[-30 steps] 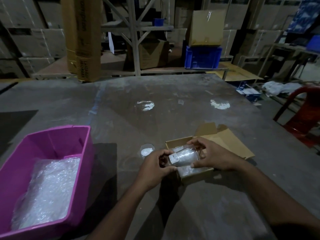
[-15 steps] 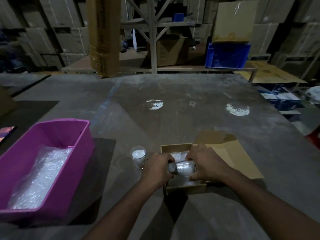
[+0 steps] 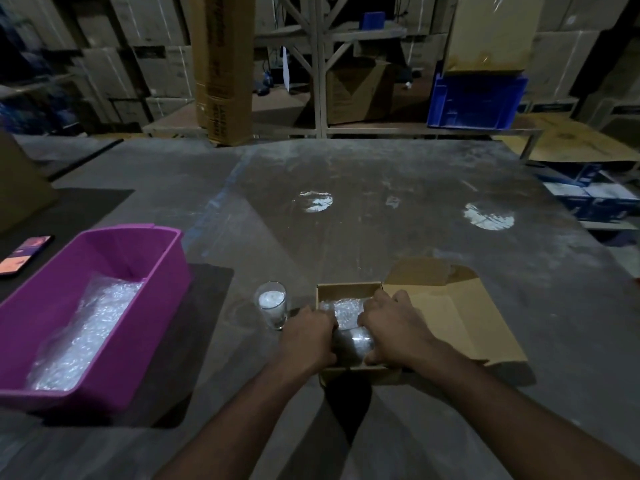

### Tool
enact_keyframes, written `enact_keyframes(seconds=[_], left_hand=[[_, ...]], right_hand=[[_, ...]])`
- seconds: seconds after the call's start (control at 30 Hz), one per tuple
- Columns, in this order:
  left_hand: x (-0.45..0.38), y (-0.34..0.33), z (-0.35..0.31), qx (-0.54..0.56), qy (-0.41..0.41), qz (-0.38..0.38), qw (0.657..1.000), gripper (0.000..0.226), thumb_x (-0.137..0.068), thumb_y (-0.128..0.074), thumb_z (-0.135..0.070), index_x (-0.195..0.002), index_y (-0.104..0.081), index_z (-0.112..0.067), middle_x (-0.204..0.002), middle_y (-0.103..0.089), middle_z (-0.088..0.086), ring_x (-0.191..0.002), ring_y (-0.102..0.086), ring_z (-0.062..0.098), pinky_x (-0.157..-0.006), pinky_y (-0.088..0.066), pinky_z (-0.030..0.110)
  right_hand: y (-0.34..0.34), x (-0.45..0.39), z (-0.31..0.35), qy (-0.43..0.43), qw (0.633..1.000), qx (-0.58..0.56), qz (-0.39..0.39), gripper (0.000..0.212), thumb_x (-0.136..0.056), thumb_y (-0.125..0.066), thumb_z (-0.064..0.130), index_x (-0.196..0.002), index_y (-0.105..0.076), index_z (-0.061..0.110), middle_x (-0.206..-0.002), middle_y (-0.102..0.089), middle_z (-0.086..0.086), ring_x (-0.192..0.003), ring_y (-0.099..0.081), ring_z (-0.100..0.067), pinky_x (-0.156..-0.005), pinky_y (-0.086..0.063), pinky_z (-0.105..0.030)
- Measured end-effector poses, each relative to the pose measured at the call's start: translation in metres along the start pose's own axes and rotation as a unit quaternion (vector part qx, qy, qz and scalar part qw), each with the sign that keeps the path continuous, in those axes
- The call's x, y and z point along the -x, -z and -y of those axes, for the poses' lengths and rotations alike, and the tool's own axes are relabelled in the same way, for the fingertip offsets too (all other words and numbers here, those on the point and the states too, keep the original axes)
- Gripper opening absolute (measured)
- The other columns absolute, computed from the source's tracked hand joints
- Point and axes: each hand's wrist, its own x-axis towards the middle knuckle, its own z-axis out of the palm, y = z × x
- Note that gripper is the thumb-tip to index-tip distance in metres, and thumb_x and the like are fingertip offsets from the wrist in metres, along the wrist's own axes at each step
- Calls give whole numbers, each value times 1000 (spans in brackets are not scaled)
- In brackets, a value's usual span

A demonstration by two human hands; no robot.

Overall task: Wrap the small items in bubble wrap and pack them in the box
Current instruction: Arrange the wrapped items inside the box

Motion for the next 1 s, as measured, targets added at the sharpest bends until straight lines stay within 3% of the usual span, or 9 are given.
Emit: enact_keyframes(seconds=[0.17,0.27,0.47,0.7,0.87,1.0], left_hand=[[-2,1,0,-33,1,0,999,35,-80,-70,-17,-114,-65,-21,-115,-65,7,-112,-58,27,-85,-52,36],[-4,3,3,-31,-4,-7,999,31,-78,-71,-19,-108,-66,-23,-111,-66,5,-111,-57,26,-77,-46,34],[-7,0,2,-55,-12,11,998,33,-82,-74,-25,-114,-67,-24,-116,-65,5,-112,-55,24,-89,-48,36],[-10,2,-1,-83,-13,22,996,27,-82,-72,-24,-108,-67,-22,-114,-65,6,-113,-55,26,-88,-44,36],[-5,1,5,-28,-28,15,999,30,-77,-77,-25,-105,-67,-24,-115,-65,3,-111,-54,25,-88,-44,34],[2,8,14,60,-46,1,997,53,-75,-81,-28,-126,-65,-24,-122,-65,3,-114,-53,24,-86,-48,33]], right_hand=[[3,-2,-4,-1,999,-31,-10,52,-72,-73,57,-113,-70,27,-113,-63,2,-115,-45,-22,-91,-35,-44],[1,-3,-7,-4,998,-52,-18,54,-70,-72,61,-113,-70,27,-110,-64,5,-114,-44,-20,-89,-35,-43],[-7,-2,-3,-9,999,-44,0,57,-73,-74,59,-118,-68,26,-122,-62,2,-117,-44,-20,-94,-35,-44],[-6,-3,-3,-3,999,-33,12,57,-77,-71,58,-123,-66,25,-127,-60,-1,-119,-43,-22,-95,-35,-45],[-2,-3,-5,-11,998,-52,38,69,-74,-71,65,-129,-61,25,-134,-56,-2,-126,-40,-23,-100,-34,-46],[15,-2,-11,-40,988,-132,63,84,-72,-74,68,-141,-52,27,-142,-53,-1,-133,-38,-23,-102,-35,-44]])
